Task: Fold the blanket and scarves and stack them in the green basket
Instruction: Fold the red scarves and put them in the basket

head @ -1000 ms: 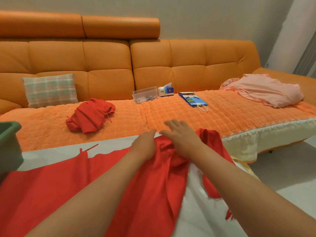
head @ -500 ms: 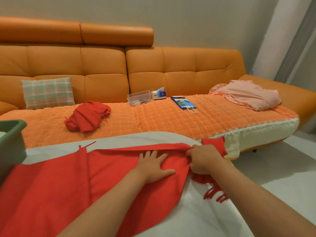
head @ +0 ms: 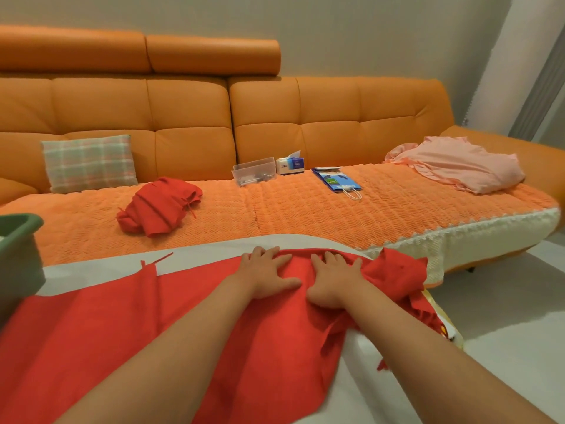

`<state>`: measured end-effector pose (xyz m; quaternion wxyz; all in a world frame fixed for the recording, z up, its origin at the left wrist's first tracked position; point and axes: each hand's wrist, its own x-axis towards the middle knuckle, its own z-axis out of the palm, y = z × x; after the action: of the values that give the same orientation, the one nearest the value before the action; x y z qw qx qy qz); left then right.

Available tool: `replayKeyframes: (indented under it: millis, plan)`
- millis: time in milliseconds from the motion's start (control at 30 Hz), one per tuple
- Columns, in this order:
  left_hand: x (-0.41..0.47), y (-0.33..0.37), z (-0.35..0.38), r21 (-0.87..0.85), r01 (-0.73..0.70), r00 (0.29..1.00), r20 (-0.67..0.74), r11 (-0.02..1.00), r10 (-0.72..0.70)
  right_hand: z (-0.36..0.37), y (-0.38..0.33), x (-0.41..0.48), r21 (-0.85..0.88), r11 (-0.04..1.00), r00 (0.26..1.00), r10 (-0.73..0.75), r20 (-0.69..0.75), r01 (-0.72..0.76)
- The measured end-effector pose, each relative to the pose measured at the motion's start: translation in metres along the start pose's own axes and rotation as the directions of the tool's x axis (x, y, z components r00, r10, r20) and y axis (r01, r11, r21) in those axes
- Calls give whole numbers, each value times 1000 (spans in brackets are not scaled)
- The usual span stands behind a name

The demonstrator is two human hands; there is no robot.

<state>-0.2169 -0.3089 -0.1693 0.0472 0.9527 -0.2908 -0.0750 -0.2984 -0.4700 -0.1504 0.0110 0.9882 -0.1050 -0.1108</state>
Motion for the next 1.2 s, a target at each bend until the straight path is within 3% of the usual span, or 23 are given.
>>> replayKeyframes:
  millis: [100,167,267,367,433,533,633,700,733,867,1033,1133,1200]
  plan:
    - [8,-10,7,-35,-10,1000,19,999,11,3,5,17,70,997,997,5,78,-11]
    - [8,-17,13,-91,-49,996,-79,995,42,4,6,23,68,998,998,8,69,-13]
    - [-10,-25,15,-64,-67,951,-307,996,44,0,-5,16,-80,996,994,18,-110,-27]
    - [-42,-25,14,130,82,898,-440,988,-16,2,-29,-3,-94,990,937,-132,-323,107]
    - [-65,-27,16,186,216,888,-446,958,-113,12,-48,-19,7,966,923,-247,-297,260]
    - [-102,-29,15,179,323,878,-422,929,-224,30,-67,-46,110,933,931,-320,-178,342]
    - [-134,-33,23,84,258,947,-218,962,-235,46,-68,-65,84,934,935,-338,-111,348]
    - [-155,-37,24,-15,153,986,-70,988,-154,45,-64,-73,29,948,946,-313,-89,316]
    - [-164,-40,24,-49,108,992,-65,993,-111,42,-64,-76,-5,956,953,-294,-79,294]
    - [-200,-54,15,-45,86,954,-283,995,-95,28,-94,-98,-85,960,954,-277,-117,269]
    - [-259,-79,29,38,203,851,-501,978,-157,31,-164,-137,134,888,894,-419,-160,440]
    - [-294,-95,41,-12,257,907,-342,966,-245,45,-190,-157,224,848,877,-457,-150,481]
    - [-312,-105,41,-37,220,964,-146,975,-223,55,-197,-164,188,844,864,-489,-118,503]
